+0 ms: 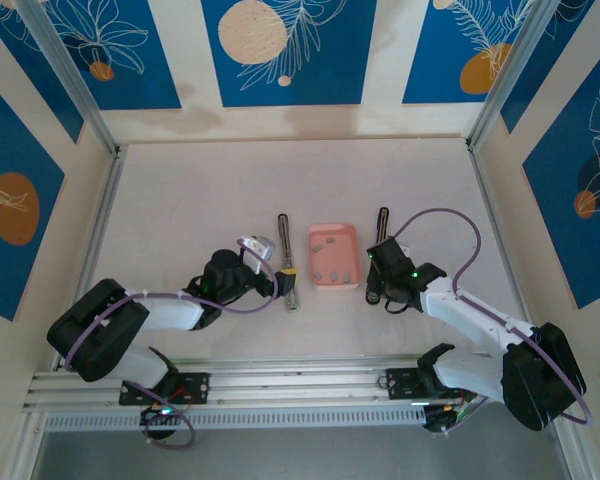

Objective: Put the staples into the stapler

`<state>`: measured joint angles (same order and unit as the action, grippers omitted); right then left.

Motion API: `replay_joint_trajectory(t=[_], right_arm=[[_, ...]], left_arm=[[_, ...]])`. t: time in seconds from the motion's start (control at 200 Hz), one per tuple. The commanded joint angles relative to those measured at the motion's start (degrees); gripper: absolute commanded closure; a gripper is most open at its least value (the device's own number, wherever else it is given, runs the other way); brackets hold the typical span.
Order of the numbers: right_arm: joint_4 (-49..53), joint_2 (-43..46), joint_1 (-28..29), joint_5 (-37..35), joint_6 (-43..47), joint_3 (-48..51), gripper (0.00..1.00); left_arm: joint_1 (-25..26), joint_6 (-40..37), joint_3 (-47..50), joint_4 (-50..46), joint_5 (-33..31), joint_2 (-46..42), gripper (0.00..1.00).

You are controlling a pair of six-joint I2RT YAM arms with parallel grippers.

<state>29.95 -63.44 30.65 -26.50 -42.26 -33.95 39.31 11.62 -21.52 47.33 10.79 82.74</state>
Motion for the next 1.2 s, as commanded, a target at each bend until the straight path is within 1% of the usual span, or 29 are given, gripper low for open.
replay_joint_trajectory(t=[0.0,0.42,1.195], right_arm=[[-0.4,0.4,-0.2,1.1,0.6,0.6,0.87],[-1.3,0.1,-0.3,2.0,0.9,1.1,0.87],[1.5,-1.6,-0.3,2.4,0.7,0.4,0.88]], left_arm=[[0.7,0.5,-0.7,0.3,-0.1,0.7,0.03],[0.7,0.6,-0.8,0.2,-0.1,0.7,0.03],[0.7,0.6,-1.4,0.8,0.3,1.5,0.03]])
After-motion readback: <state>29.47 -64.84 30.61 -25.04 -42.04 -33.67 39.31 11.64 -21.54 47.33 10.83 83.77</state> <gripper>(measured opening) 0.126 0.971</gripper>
